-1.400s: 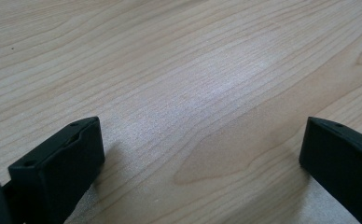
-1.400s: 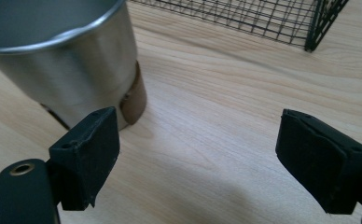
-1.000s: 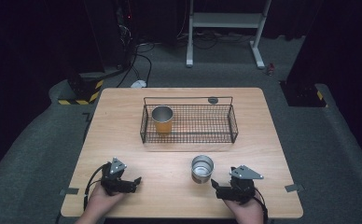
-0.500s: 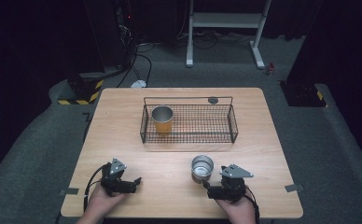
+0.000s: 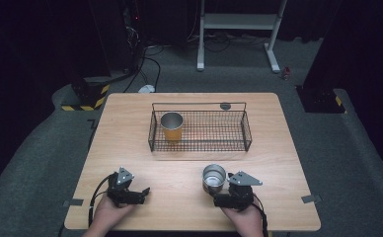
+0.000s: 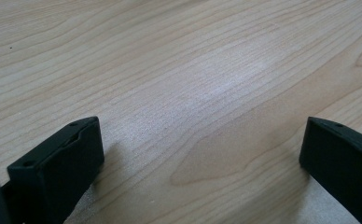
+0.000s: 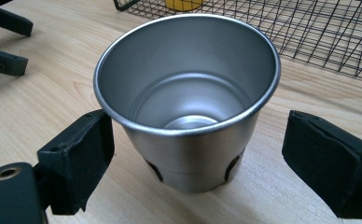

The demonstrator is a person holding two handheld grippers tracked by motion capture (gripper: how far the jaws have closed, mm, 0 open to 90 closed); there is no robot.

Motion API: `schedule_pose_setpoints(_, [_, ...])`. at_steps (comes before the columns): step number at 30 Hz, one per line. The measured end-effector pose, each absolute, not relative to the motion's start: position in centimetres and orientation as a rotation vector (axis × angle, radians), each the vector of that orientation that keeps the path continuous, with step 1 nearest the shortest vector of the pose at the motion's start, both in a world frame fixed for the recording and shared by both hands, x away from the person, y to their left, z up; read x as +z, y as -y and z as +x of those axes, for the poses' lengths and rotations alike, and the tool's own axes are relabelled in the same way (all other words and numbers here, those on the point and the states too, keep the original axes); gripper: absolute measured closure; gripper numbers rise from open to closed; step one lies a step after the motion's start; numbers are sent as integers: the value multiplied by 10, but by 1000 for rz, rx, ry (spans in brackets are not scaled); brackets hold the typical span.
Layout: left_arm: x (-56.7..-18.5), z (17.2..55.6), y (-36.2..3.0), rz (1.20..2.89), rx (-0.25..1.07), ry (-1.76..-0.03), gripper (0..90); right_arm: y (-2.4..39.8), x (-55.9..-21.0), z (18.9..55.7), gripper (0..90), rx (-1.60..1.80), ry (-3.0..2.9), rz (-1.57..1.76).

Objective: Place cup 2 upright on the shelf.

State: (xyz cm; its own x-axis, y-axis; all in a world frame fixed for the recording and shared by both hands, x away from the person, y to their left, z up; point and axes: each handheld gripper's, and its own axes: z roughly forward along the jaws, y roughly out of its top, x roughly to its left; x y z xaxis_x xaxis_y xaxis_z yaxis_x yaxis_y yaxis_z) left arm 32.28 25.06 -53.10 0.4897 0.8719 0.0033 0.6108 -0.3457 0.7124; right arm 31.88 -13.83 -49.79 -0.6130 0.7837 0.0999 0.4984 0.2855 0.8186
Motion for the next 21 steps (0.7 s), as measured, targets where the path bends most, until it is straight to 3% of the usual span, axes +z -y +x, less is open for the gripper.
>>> schedule_pose_setpoints(21, [-531, 319, -252, 2086, 504, -1201, 2, 123, -503, 327, 156, 1269, -2201, 1111])
